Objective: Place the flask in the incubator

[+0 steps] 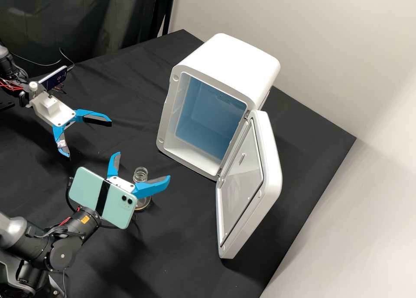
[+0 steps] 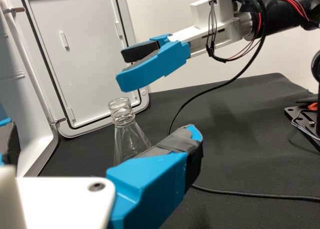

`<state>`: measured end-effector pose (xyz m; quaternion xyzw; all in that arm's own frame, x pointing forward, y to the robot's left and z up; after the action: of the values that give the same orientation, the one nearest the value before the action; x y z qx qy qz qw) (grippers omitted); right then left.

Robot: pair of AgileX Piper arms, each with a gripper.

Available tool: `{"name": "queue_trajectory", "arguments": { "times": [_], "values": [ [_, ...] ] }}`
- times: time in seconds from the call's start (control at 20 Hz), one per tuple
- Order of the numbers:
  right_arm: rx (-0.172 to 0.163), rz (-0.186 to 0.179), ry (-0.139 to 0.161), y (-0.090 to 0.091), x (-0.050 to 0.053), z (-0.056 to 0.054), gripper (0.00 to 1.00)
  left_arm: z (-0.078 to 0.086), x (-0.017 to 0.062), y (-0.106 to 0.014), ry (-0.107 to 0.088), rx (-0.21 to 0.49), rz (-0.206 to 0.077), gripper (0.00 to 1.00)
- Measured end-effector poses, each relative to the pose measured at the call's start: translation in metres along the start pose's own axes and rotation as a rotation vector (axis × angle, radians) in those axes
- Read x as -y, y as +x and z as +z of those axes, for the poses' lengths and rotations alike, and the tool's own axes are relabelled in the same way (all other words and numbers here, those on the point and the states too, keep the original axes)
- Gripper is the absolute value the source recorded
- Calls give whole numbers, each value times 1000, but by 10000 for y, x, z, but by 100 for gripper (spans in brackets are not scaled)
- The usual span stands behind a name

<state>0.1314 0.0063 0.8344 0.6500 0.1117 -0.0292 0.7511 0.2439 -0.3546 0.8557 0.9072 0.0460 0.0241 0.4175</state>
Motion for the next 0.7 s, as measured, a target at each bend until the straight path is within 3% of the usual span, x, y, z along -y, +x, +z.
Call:
{"name": "queue_trajectory", "arguments": {
  "times": [0.15, 0.35, 0.5, 0.7],
  "values": [
    [-5, -29, 40, 28, 29, 37, 100, 0, 0, 0, 0, 0, 0, 100],
    [-6, -138, 98, 61, 137, 128, 100, 0, 0, 0, 0, 0, 0, 100],
    [3, -215, 110, 77, 226, 245, 100, 0, 0, 0, 0, 0, 0, 100],
    [3, -271, 101, 106, 321, 380, 100, 0, 0, 0, 0, 0, 0, 100]
  ]
}}
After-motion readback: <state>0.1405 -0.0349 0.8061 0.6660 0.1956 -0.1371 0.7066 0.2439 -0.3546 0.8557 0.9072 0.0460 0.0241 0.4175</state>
